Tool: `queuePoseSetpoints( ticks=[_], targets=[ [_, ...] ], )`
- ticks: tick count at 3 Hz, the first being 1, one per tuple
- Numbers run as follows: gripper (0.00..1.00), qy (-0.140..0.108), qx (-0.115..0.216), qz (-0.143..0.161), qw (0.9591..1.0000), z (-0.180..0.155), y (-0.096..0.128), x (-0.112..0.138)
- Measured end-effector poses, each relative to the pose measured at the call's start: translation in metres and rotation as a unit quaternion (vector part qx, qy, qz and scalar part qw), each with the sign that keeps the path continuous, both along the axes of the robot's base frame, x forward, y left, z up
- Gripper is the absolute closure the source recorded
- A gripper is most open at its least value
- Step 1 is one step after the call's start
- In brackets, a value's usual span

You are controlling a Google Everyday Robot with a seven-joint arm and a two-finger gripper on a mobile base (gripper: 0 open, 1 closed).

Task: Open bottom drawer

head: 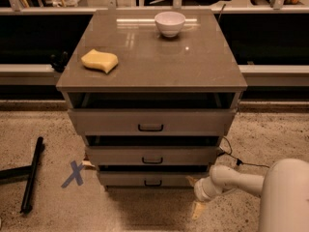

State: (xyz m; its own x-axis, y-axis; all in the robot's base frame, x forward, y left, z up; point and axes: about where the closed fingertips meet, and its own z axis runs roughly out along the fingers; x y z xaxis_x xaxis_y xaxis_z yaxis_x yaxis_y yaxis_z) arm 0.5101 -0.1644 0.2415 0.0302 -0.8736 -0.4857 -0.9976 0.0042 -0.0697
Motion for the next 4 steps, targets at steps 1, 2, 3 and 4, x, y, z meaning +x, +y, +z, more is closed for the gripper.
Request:
queuePoseSetpoints(
  ticks=[1,2,3,4],
  targets=[
    [0.00,-0.004,0.001,-0.002,1.0000,-0.003,0.000,0.002],
    [0.00,-0.009,-0.004,-0.001,0.9999,-0.004,0.002,0.003],
    [0.00,-0.041,-0.024,0.018,0.9987,-0.013,0.003,0.025],
    [0.00,-0.074,-0.038,0.038,0.9958,-0.019,0.002,0.052]
  ],
)
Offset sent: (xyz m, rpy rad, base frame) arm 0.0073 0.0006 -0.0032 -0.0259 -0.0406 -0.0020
